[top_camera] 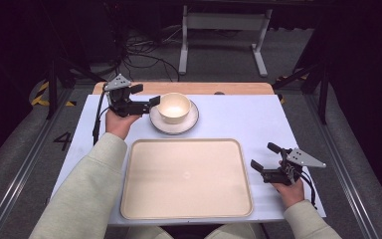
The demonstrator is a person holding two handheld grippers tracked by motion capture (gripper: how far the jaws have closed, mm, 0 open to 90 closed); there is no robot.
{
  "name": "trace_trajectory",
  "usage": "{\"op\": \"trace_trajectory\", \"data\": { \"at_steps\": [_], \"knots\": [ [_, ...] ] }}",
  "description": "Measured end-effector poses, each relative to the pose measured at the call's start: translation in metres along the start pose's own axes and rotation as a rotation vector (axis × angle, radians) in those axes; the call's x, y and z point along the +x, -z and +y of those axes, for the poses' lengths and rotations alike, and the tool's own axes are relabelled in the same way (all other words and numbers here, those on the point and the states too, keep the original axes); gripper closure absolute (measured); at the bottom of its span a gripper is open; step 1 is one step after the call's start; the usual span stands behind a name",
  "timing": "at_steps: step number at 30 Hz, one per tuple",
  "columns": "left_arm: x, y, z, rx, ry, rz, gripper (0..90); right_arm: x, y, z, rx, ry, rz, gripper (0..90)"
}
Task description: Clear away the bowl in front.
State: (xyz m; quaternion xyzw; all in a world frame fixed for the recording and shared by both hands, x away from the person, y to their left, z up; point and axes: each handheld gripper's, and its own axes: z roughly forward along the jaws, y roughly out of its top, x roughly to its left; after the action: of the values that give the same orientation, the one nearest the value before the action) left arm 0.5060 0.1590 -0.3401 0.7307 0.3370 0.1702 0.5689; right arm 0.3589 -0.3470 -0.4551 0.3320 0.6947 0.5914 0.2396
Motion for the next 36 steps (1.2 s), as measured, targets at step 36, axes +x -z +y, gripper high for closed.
{"op": "trace_trajectory", "data": {
  "at_steps": [36],
  "knots": [
    [0.027,-0.078,-0.004,0.368,0.18,0.182,29.2,0.001,0.001,-0.001,-0.013,0.01,-0.009,0.0]
  ]
}}
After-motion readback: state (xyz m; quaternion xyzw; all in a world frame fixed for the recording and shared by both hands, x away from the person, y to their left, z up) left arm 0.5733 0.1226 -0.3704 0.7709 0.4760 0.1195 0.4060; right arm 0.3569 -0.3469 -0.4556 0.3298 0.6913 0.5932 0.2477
